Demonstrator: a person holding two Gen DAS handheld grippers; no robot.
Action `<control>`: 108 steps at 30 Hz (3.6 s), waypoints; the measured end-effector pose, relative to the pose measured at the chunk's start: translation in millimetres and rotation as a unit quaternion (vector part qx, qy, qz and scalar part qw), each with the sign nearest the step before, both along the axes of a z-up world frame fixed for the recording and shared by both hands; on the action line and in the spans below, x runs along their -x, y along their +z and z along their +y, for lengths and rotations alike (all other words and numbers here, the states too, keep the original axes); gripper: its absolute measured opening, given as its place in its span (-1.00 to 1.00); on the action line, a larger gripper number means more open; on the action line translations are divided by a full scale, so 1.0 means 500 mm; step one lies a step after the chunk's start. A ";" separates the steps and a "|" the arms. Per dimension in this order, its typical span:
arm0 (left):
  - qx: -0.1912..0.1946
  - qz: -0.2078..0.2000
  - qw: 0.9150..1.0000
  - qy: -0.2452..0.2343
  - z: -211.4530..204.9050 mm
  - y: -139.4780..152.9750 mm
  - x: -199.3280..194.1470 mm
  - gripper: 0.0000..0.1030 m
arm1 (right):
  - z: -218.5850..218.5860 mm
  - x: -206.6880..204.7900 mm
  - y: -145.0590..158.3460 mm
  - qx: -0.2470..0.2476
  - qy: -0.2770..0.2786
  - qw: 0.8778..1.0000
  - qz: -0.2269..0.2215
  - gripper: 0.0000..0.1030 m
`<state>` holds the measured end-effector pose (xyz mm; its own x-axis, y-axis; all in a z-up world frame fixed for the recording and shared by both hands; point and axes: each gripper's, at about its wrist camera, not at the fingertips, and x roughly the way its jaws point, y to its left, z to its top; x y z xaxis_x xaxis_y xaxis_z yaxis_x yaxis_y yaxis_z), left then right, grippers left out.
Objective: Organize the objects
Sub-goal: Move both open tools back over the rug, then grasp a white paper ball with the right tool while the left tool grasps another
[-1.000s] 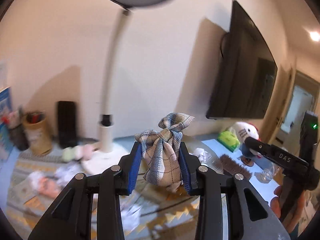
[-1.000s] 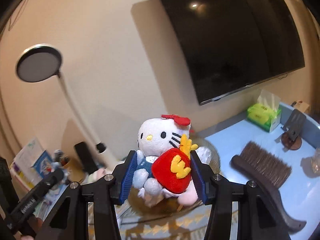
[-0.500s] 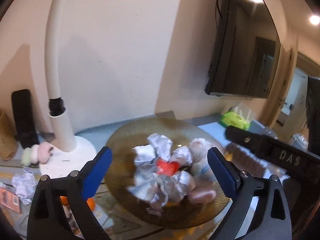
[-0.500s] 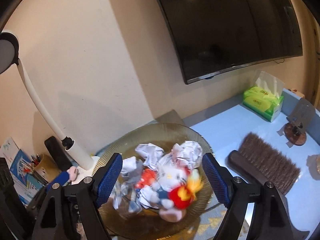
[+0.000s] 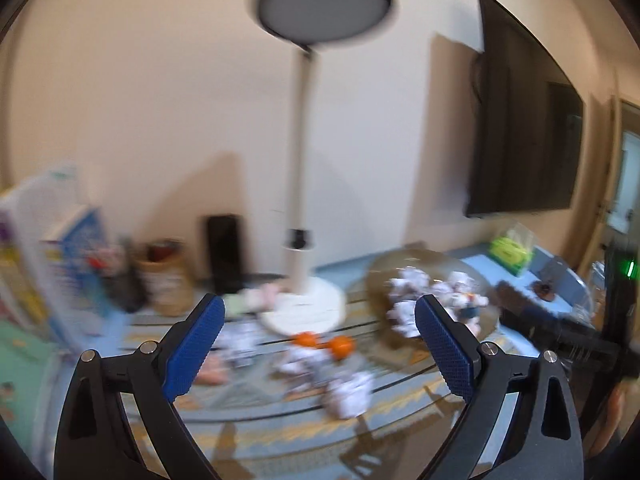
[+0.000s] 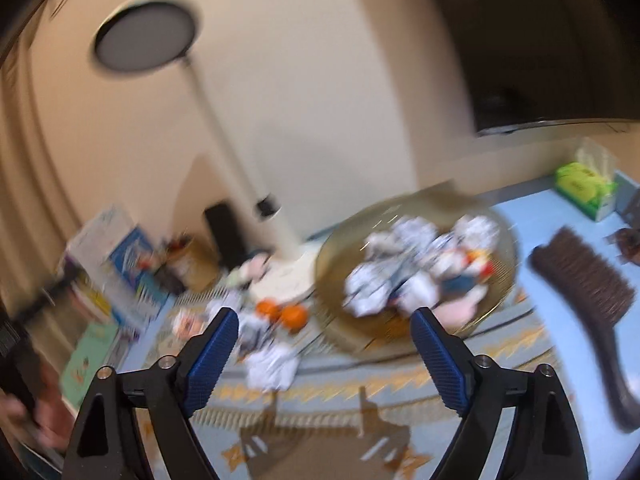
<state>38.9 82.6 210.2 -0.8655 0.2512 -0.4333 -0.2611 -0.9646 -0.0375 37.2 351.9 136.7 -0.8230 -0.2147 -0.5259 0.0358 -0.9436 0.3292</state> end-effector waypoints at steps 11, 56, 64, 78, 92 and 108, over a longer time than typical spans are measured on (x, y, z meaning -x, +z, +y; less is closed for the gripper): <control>-0.016 -0.069 0.993 0.092 -0.196 -0.198 -0.034 0.99 | -0.127 0.017 -0.199 -0.057 0.022 0.997 -0.045 0.73; -0.177 -0.210 0.959 0.074 -0.233 -0.422 0.047 0.98 | -0.201 0.015 -0.214 -0.185 0.022 0.982 -0.037 0.90; -0.173 -0.222 0.957 0.062 -0.228 -0.422 0.055 0.98 | -0.209 0.015 -0.215 -0.188 0.035 0.981 -0.040 0.90; -0.152 -0.292 0.943 -0.042 -0.076 -0.368 0.229 0.98 | -0.256 0.132 -0.204 -0.129 0.120 0.971 -0.163 0.90; -0.116 -0.296 0.947 -0.052 0.015 -0.423 0.338 0.73 | -0.277 0.219 -0.247 -0.091 0.104 0.980 -0.142 0.37; -0.057 -0.215 0.973 -0.058 -0.042 -0.367 0.111 -0.15 | -0.160 0.015 -0.202 -0.092 0.163 0.975 -0.118 0.03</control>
<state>-16.4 61.6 26.5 -0.5730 0.4045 -0.7128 -0.3042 -0.9126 -0.2733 29.6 271.7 35.8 -0.5781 -0.3290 -0.7467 0.2880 -0.9385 0.1905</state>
